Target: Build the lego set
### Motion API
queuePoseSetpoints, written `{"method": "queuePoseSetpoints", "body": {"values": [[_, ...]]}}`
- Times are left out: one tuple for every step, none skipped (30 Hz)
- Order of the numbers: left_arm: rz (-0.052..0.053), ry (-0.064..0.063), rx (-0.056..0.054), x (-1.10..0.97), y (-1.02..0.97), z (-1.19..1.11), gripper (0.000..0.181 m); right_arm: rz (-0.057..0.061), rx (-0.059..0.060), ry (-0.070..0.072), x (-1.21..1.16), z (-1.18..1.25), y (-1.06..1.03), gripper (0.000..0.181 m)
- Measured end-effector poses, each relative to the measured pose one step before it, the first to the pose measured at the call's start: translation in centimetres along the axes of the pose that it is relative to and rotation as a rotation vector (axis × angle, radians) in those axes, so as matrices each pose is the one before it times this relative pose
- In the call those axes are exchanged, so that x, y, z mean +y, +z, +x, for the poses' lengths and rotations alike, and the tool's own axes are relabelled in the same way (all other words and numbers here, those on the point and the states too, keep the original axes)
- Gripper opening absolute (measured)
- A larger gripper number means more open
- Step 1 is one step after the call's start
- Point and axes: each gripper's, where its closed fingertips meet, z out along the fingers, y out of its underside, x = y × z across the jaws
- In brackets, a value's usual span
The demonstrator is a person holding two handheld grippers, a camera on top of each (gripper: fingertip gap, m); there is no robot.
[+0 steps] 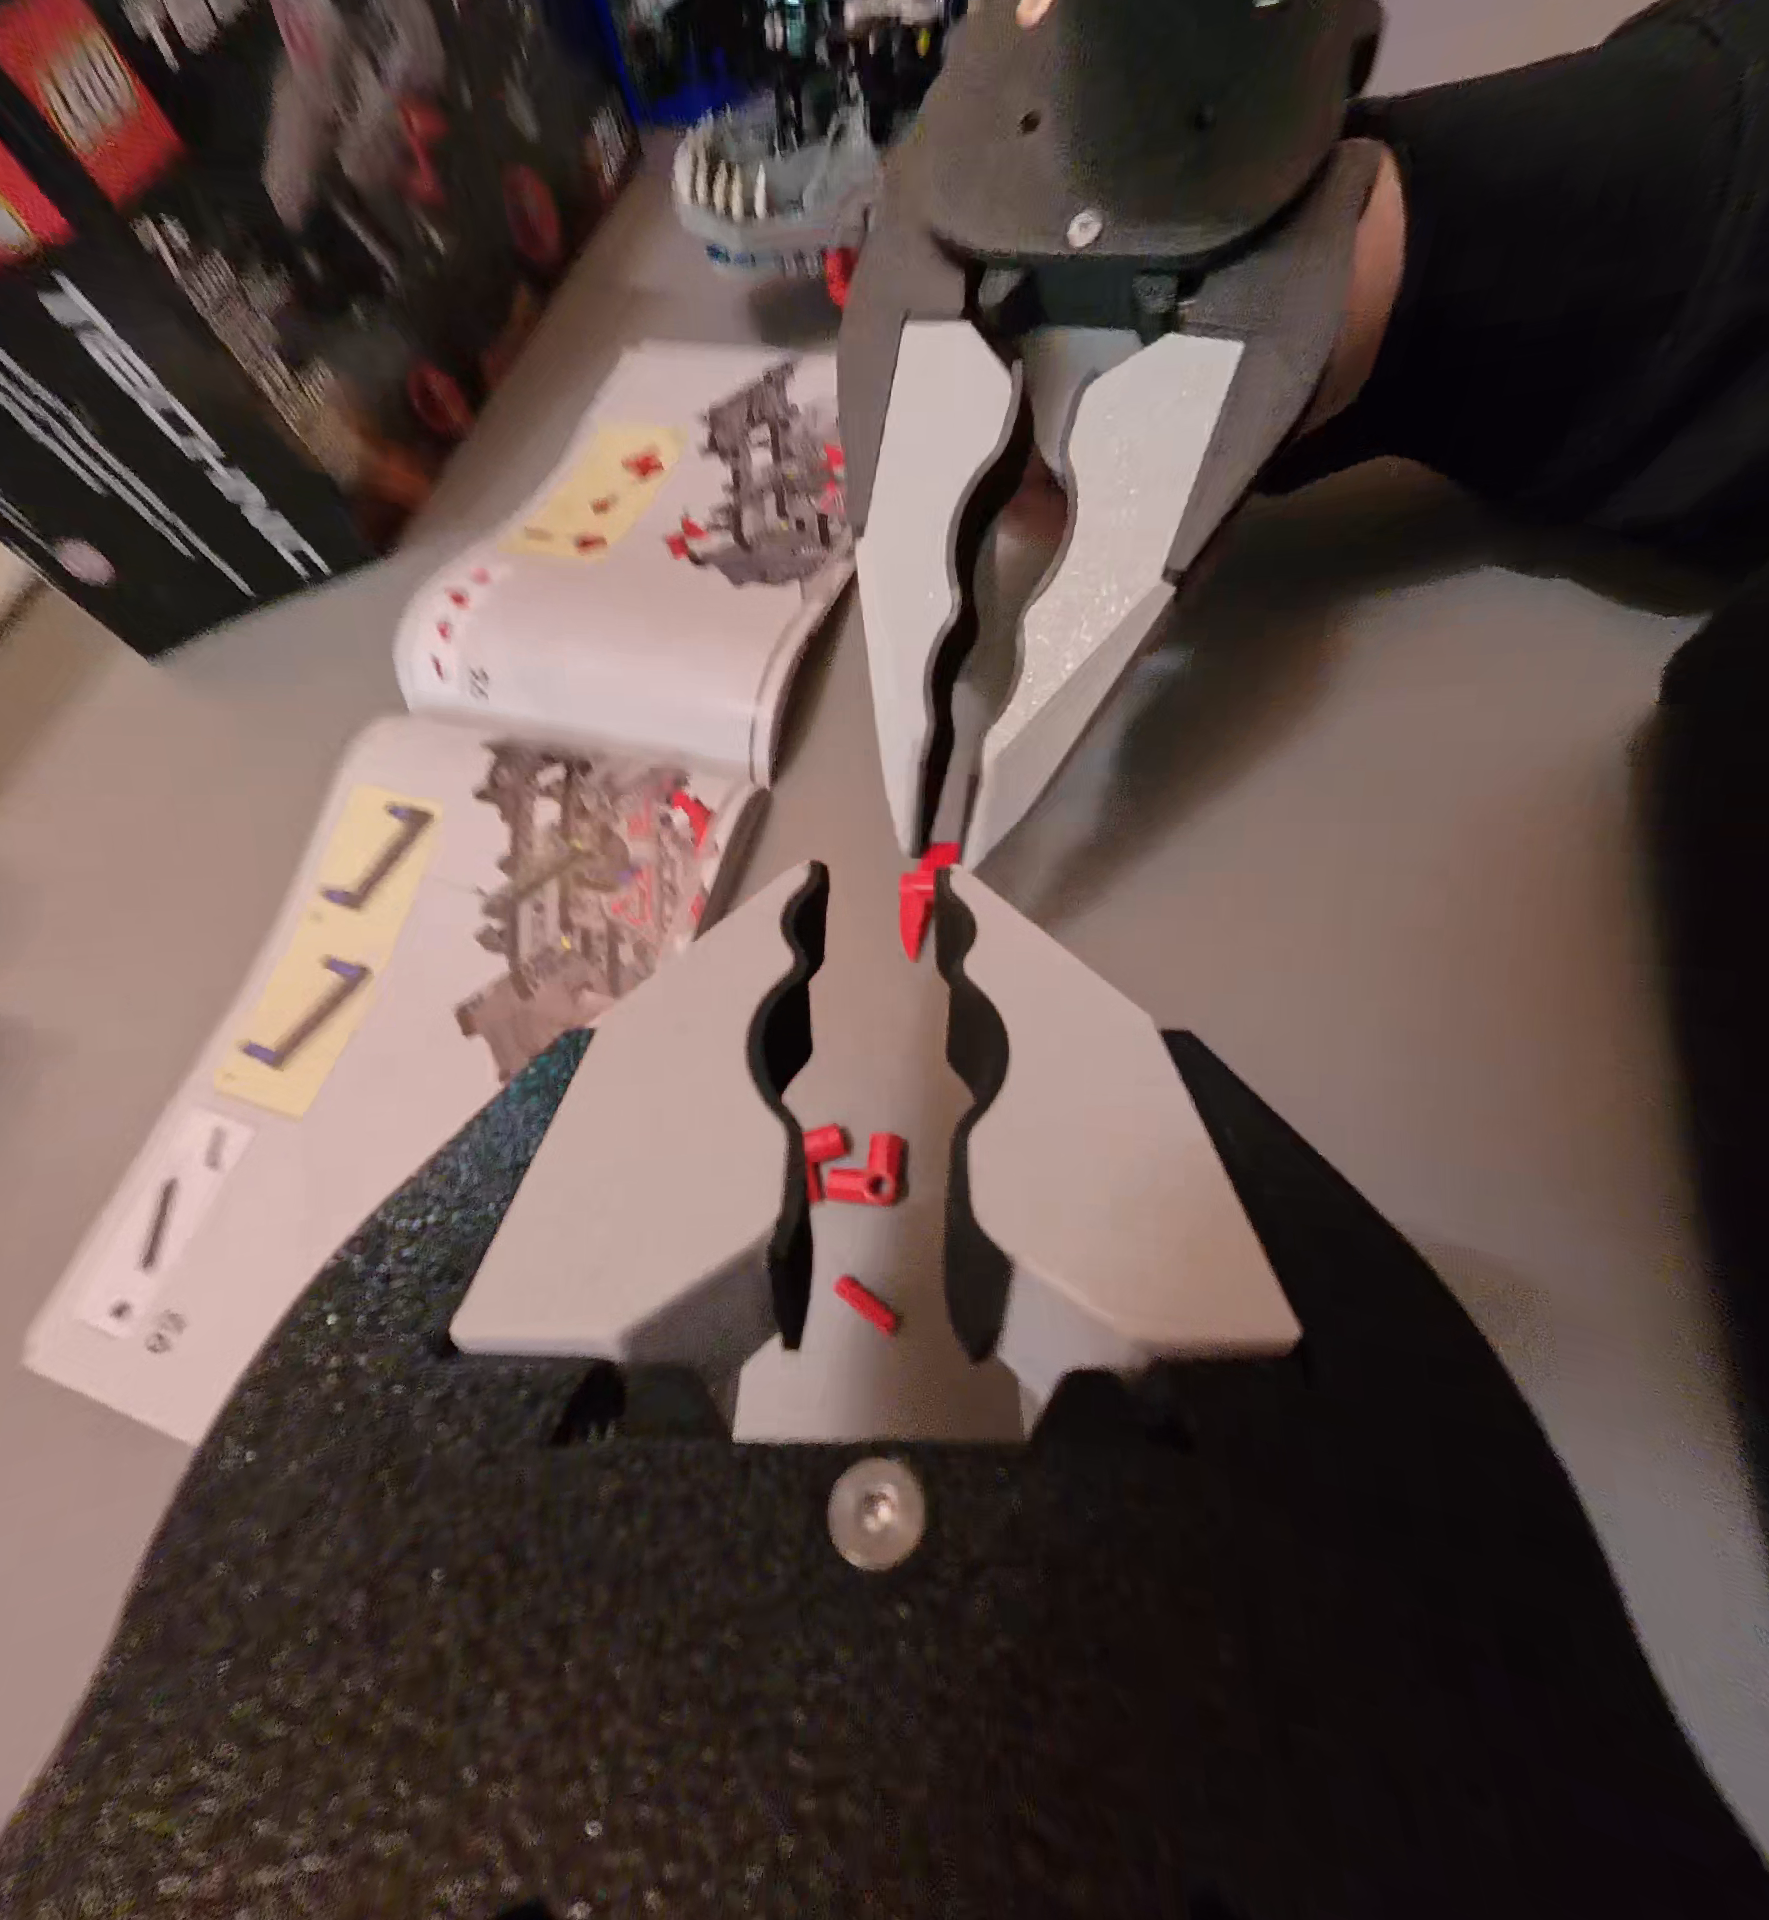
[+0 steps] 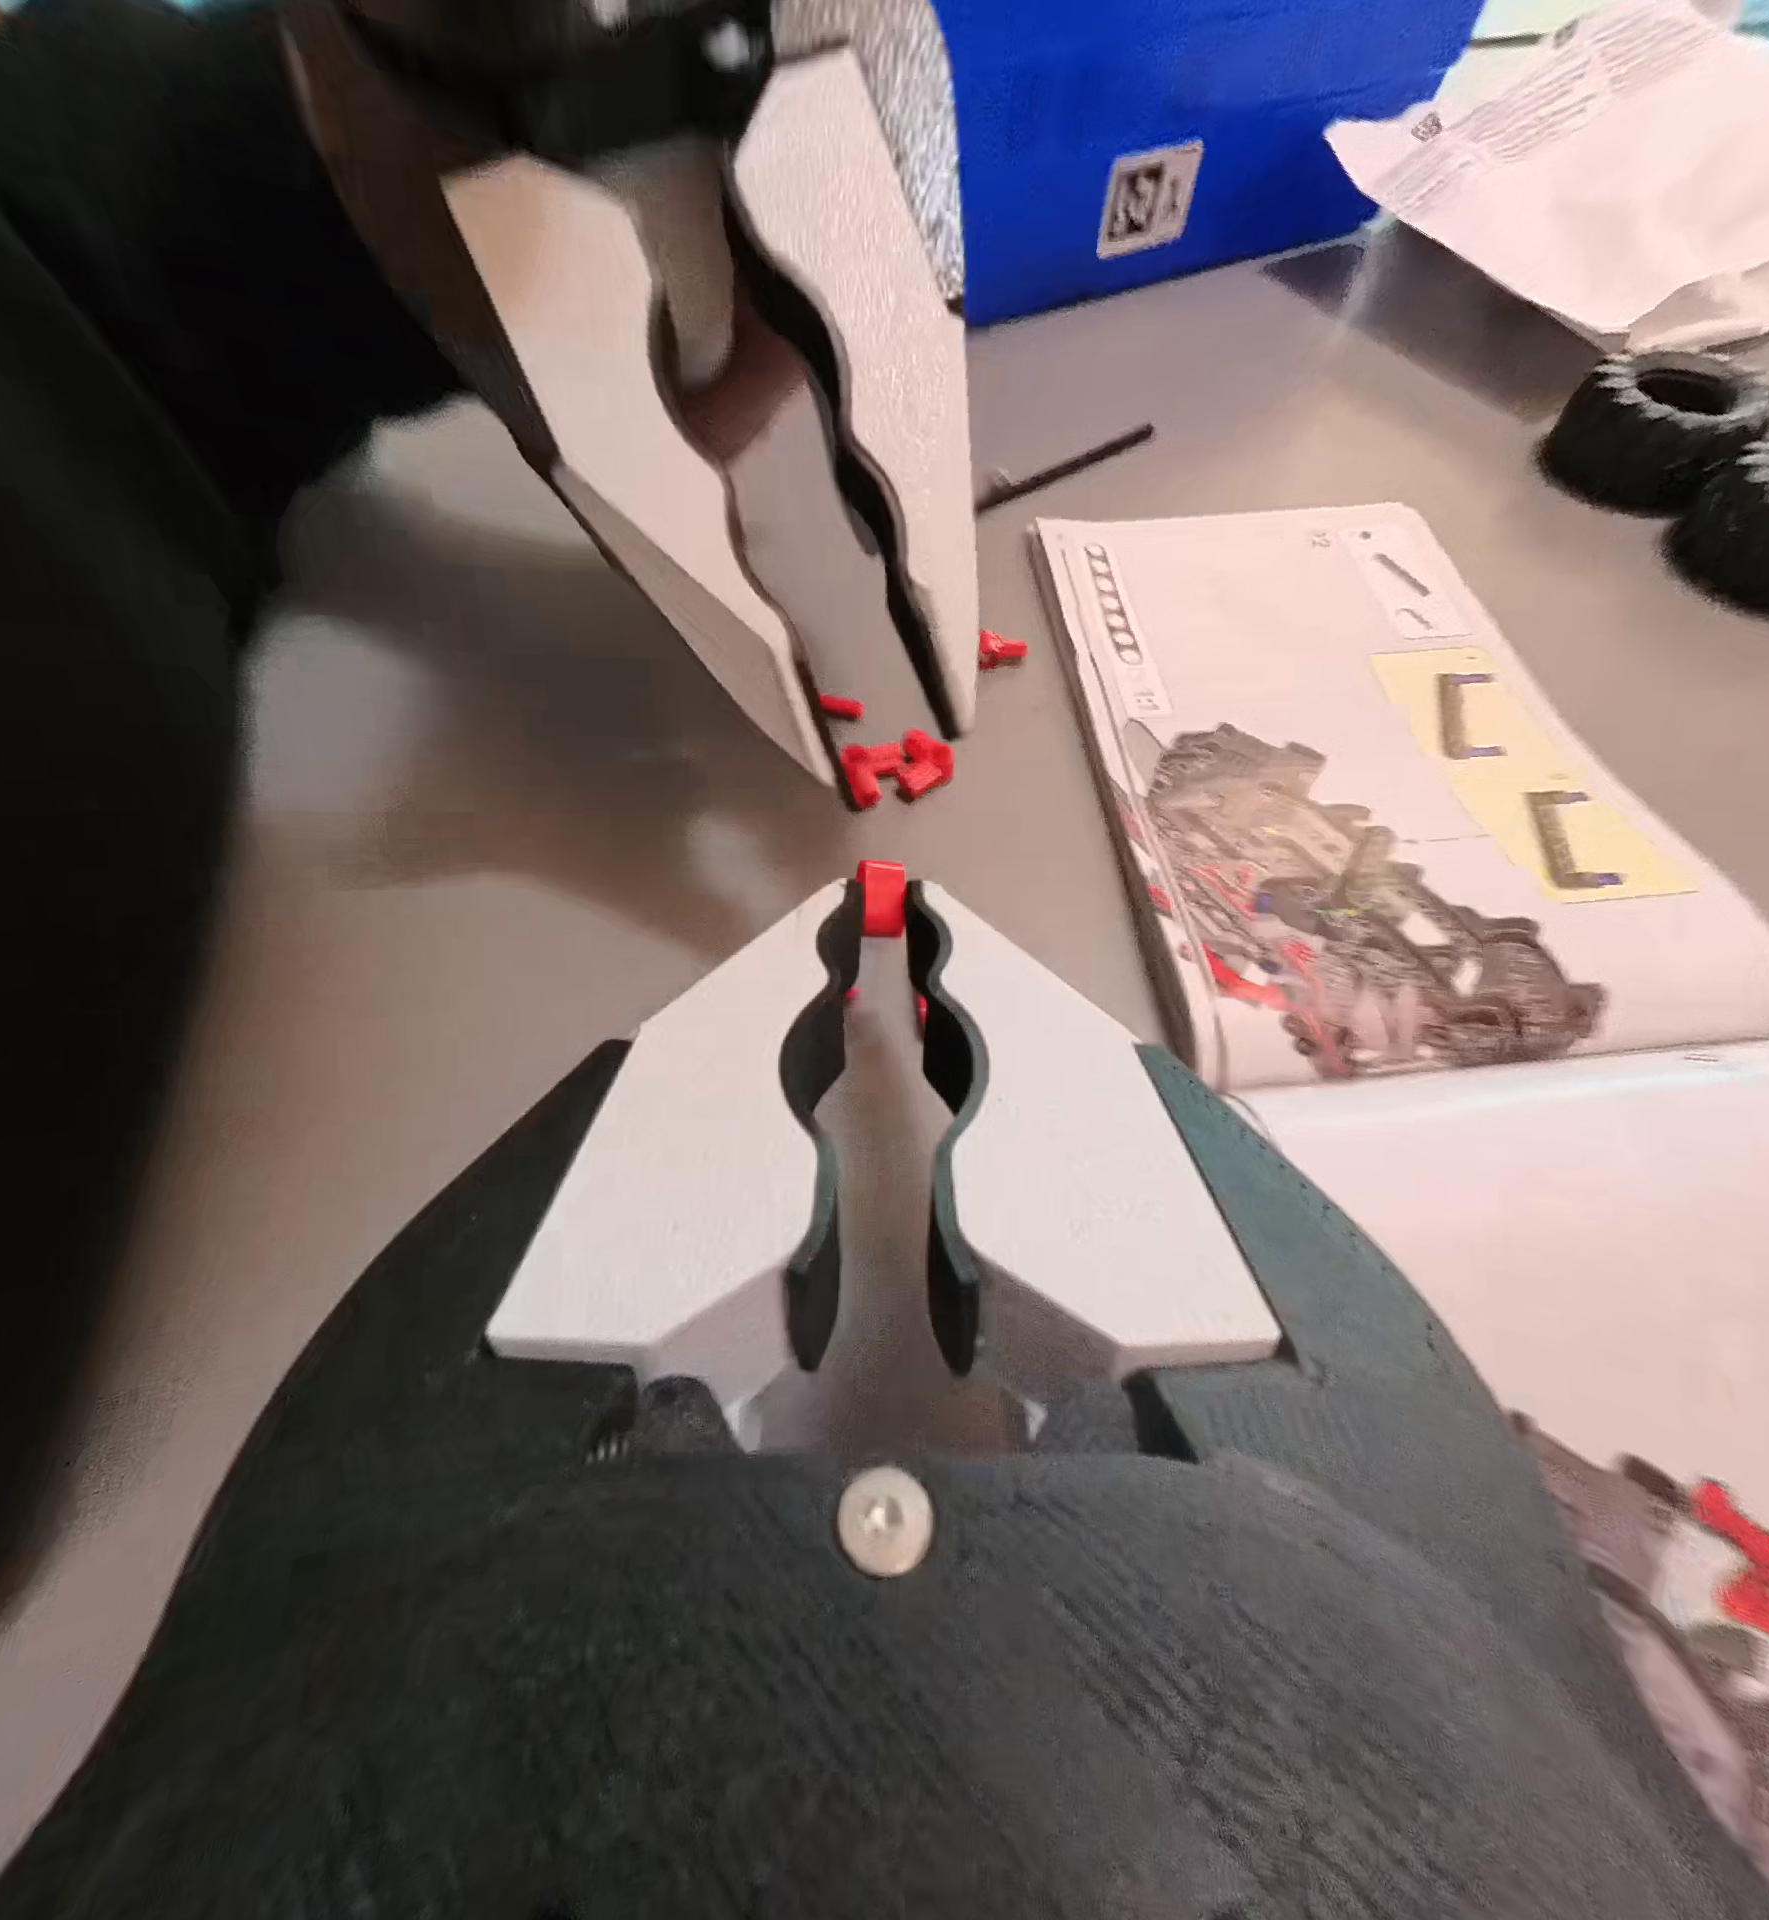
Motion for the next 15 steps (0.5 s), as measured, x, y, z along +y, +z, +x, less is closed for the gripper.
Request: {"method": "queuePoseSetpoints", "body": {"values": [[0.0199, 0.0299, -0.0031, -0.394, -0.078, 0.141, 0.018, 0.0437, -0.0422, 0.0625, -0.619, -0.351, -0.25, 0.007], [0.0172, 0.0236, 0.008, -0.313, -0.084, 0.259, 0.017, 0.0456, -0.0392, 0.0634, -0.627, -0.298, -0.237, 0.007], [0.02, 0.0223, 0.0084, -0.281, -0.091, 0.254, 0.017, 0.0409, -0.0506, 0.062, -0.559, -0.427, -0.204, 0.007], [0.0217, 0.0255, 0.0126, -0.277, -0.132, 0.319, 0.014, 0.0303, -0.0371, 0.0569, -0.398, -0.214, -0.144, 0.007], [0.0154, 0.0299, 0.0072, -0.177, -0.157, 0.221, 0.017, 0.0209, -0.02, 0.0483, -0.229, 0.03, -0.088, 0.007], [0.0097, 0.0313, 0.001, -0.109, -0.148, 0.147, 0.019, 0.022, -0.0248, 0.0371, -0.256, -0.101, -0.04, 0.007], [0.0064, 0.0305, 0.0039, -0.064, -0.148, 0.195, 0.018, 0.0234, -0.0323, 0.0266, -0.311, -0.274, -0.006, 0.006], [0.0031, 0.0224, 0.0035, -0.012, -0.115, 0.175, 0.018, 0.0209, -0.0167, 0.023, -0.313, -0.099, 0.047, 0.006], [0.0017, 0.0119, 0.002, 0.002, -0.06, 0.126, 0.018, 0.0151, -0.0209, 0.0204, -0.249, -0.195, 0.082, 0.006], [0.0043, 0.0053, -0.0053, -0.04, -0.036, 0.0, 0.016, 0.007, -0.0312, 0.0193, -0.145, -0.356, 0.121, 0.006], [0.0008, 0.0069, -0.013, 0.022, -0.059, -0.129, 0.008, -0.0058, -0.0198, 0.0149, 0.021, -0.219, 0.184, 0.006], [-0.0073, 0.0151, -0.0092, 0.142, -0.096, -0.094, 0.006, -0.013, -0.0024, 0.0078, 0.118, 0.011, 0.191, 0.006], [0.0013, 0.0164, -0.0123, 0.007, -0.135, -0.132, 0.006, -0.0038, -0.0022, 0.0023, -0.006, -0.008, 0.134, 0.006], [0.0105, 0.0033, -0.0129, -0.121, -0.167, -0.162, 0.006, 0.0086, -0.0061, -0.0006, -0.215, -0.085, 0.066, 0.007], [0.0115, -0.0171, -0.0116, -0.105, -0.165, -0.239, 0.006, 0.0192, -0.0001, -0.0045, -0.375, -0.001, -0.011, 0.007]]}}
